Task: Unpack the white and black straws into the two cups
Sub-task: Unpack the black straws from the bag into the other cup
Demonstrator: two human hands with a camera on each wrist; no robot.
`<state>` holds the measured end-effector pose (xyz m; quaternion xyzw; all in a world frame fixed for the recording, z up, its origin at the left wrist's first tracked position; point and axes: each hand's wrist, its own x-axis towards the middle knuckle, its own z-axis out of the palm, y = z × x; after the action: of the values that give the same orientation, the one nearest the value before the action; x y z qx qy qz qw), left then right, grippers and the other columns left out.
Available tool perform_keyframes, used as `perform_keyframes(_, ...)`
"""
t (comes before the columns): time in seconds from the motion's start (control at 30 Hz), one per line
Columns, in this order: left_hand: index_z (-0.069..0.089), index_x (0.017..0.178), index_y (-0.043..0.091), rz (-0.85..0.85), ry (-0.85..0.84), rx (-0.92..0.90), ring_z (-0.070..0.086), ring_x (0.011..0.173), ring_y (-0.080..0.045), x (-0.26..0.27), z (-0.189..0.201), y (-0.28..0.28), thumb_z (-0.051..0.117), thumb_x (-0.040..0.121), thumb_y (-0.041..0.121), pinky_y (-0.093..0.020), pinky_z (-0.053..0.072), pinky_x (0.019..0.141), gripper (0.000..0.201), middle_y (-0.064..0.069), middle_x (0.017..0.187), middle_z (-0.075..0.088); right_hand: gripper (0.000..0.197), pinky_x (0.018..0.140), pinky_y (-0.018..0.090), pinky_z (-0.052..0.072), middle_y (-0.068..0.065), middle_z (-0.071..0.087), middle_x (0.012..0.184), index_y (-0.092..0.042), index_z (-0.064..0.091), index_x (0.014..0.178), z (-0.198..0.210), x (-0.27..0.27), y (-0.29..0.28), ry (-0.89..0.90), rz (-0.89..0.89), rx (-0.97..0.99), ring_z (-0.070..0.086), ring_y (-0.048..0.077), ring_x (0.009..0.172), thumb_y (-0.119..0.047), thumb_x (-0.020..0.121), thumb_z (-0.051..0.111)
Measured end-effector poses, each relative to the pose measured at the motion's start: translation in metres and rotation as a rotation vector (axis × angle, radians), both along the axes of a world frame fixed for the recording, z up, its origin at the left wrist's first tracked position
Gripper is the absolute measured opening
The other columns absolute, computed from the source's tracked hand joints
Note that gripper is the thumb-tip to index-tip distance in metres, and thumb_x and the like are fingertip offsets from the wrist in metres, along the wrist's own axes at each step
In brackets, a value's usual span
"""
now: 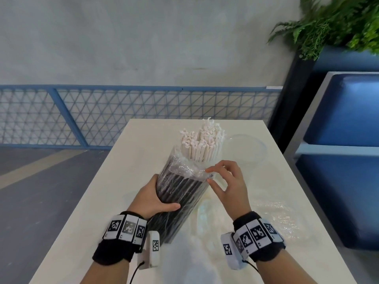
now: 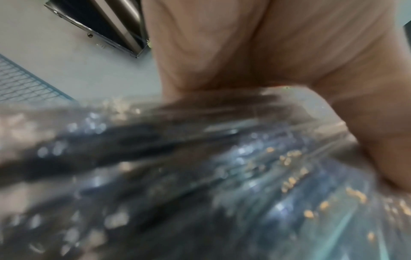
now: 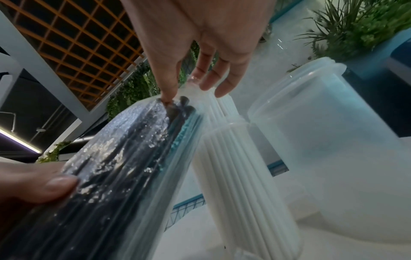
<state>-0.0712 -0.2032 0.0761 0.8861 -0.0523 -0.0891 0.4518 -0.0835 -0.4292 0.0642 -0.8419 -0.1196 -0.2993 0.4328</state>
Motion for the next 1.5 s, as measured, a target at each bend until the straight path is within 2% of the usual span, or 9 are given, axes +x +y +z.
perform_keyframes(0.27, 0.044, 0.115, 0.026, -0.028, 0.019, 0.003, 0.057, 0.090, -0.001, -0.003, -0.003, -0.002, 0.088, 0.055, 0.028, -0.011, 0.039, 0.074, 0.075, 0.017, 0.100, 0.059, 0.015, 0.083, 0.022, 0.045, -0.007, 0.065, 0.095, -0.016, 0.064, 0.083, 0.006, 0.001, 0.004, -0.049, 0.037, -0.079, 0.056, 0.007, 0.091, -0.025, 0.087, 0.053)
perform_keyframes(0.63, 0.045, 0.114, 0.027, -0.040, 0.017, -0.028, 0.058, 0.090, 0.007, -0.008, -0.006, 0.003, 0.089, 0.055, 0.023, -0.006, 0.040, 0.072, 0.073, 0.017, 0.100, 0.062, 0.019, 0.068, 0.013, 0.047, -0.013, 0.065, 0.088, -0.033, 0.042, 0.089, 0.026, 0.007, 0.009, 0.196, 0.029, 0.348, 0.066, 0.004, 0.079, -0.018, 0.093, 0.052)
perform_keyframes(0.73, 0.044, 0.114, 0.030, -0.040, 0.007, -0.032, 0.056, 0.092, 0.008, -0.009, -0.006, 0.005, 0.089, 0.054, 0.023, -0.008, 0.041, 0.074, 0.075, 0.018, 0.101, 0.061, 0.022, 0.070, 0.011, 0.045, -0.014, 0.064, 0.092, -0.028, 0.050, 0.099, 0.032, 0.005, 0.009, 0.214, 0.107, 0.248, 0.060, 0.002, 0.077, -0.020, 0.085, 0.064)
perform_keyframes(0.87, 0.046, 0.112, 0.033, -0.098, 0.003, -0.033, 0.058, 0.096, 0.006, -0.010, -0.004, 0.008, 0.090, 0.052, 0.025, -0.012, 0.044, 0.079, 0.074, 0.016, 0.105, 0.062, 0.016, 0.064, 0.015, 0.047, -0.008, 0.066, 0.079, -0.026, 0.057, 0.079, 0.034, 0.020, 0.002, 0.250, -0.062, 0.325, 0.057, 0.001, 0.058, -0.013, 0.088, 0.059)
perform_keyframes(0.97, 0.045, 0.106, 0.039, -0.127, -0.016, -0.023, 0.058, 0.094, 0.012, -0.010, -0.003, 0.009, 0.090, 0.052, 0.025, -0.006, 0.043, 0.076, 0.071, 0.018, 0.104, 0.063, 0.006, 0.068, 0.023, 0.045, -0.008, 0.063, 0.082, -0.018, 0.057, 0.091, 0.040, 0.030, 0.000, 0.284, -0.178, 0.498, 0.055, 0.000, 0.059, -0.014, 0.091, 0.052)
perform_keyframes(1.03, 0.045, 0.106, 0.037, -0.110, -0.033, -0.020, 0.058, 0.091, 0.014, -0.009, -0.004, 0.009, 0.089, 0.053, 0.024, -0.002, 0.042, 0.071, 0.071, 0.018, 0.102, 0.062, 0.010, 0.065, 0.010, 0.039, -0.010, 0.055, 0.085, -0.013, 0.054, 0.101, 0.049, 0.024, 0.004, 0.133, -0.267, 0.515, 0.051, -0.006, 0.065, -0.012, 0.094, 0.047)
perform_keyframes(1.13, 0.043, 0.112, 0.031, -0.049, -0.059, -0.044, 0.057, 0.090, 0.010, -0.008, -0.004, 0.007, 0.089, 0.053, 0.022, -0.006, 0.042, 0.071, 0.075, 0.018, 0.102, 0.060, 0.012, 0.061, 0.006, 0.040, -0.008, 0.057, 0.077, -0.015, 0.057, 0.093, 0.065, 0.006, 0.013, -0.071, -0.098, 0.285, 0.053, 0.000, 0.066, -0.007, 0.092, 0.047)
perform_keyframes(1.27, 0.044, 0.108, 0.037, -0.018, -0.124, -0.107, 0.056, 0.095, 0.007, -0.004, -0.004, 0.003, 0.090, 0.052, 0.019, -0.006, 0.042, 0.074, 0.075, 0.016, 0.103, 0.061, 0.018, 0.069, 0.005, 0.041, 0.000, 0.068, 0.089, -0.012, 0.068, 0.093, 0.060, 0.012, 0.020, 0.145, 0.121, -0.123, 0.057, 0.005, 0.073, -0.005, 0.091, 0.052)
perform_keyframes(1.5, 0.048, 0.110, 0.033, -0.012, -0.217, -0.170, 0.059, 0.104, -0.012, 0.008, -0.015, -0.003, 0.086, 0.044, 0.030, -0.034, 0.050, 0.090, 0.077, 0.003, 0.109, 0.061, 0.032, 0.070, 0.008, 0.043, -0.004, 0.058, 0.107, -0.025, 0.067, 0.106, 0.083, 0.021, 0.012, 0.340, 0.252, -0.264, 0.058, 0.010, 0.070, -0.017, 0.076, 0.074)
